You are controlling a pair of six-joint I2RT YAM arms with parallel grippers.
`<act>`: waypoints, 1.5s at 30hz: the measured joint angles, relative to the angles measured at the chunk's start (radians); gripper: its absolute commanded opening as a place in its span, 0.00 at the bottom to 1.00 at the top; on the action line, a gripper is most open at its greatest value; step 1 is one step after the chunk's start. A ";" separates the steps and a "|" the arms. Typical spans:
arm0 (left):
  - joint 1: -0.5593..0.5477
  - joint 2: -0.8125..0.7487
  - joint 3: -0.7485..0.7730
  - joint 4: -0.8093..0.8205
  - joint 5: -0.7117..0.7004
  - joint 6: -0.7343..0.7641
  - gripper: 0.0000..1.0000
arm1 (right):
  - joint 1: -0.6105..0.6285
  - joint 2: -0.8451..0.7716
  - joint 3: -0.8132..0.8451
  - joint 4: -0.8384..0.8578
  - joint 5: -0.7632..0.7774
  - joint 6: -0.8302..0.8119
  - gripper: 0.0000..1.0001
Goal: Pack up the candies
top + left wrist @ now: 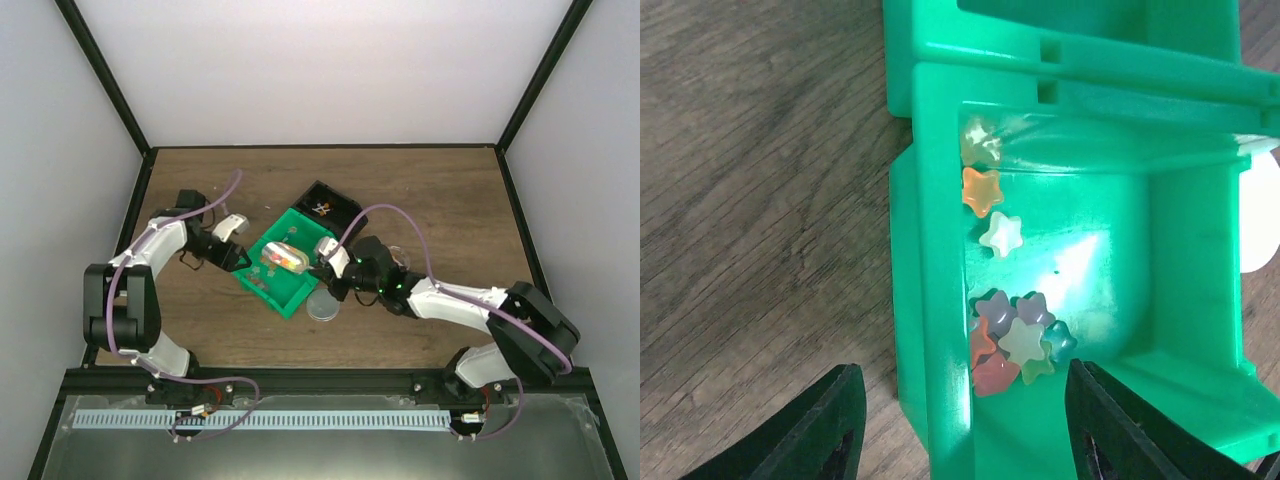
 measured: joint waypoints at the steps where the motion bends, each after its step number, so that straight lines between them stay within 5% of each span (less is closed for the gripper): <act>1: 0.000 -0.003 0.000 0.000 0.000 -0.002 0.59 | -0.006 -0.010 -0.010 -0.007 -0.002 0.000 0.01; 8: 0.003 -0.009 0.008 0.010 0.003 -0.018 0.61 | -0.057 -0.101 -0.011 -0.167 -0.018 -0.009 0.01; 23: 0.003 -0.008 0.012 0.073 0.024 -0.048 0.62 | -0.385 -0.517 -0.010 -0.669 0.027 -0.179 0.01; 45: 0.003 0.015 0.027 0.121 0.053 -0.072 0.62 | -0.795 -0.585 0.080 -1.056 -0.050 -0.552 0.01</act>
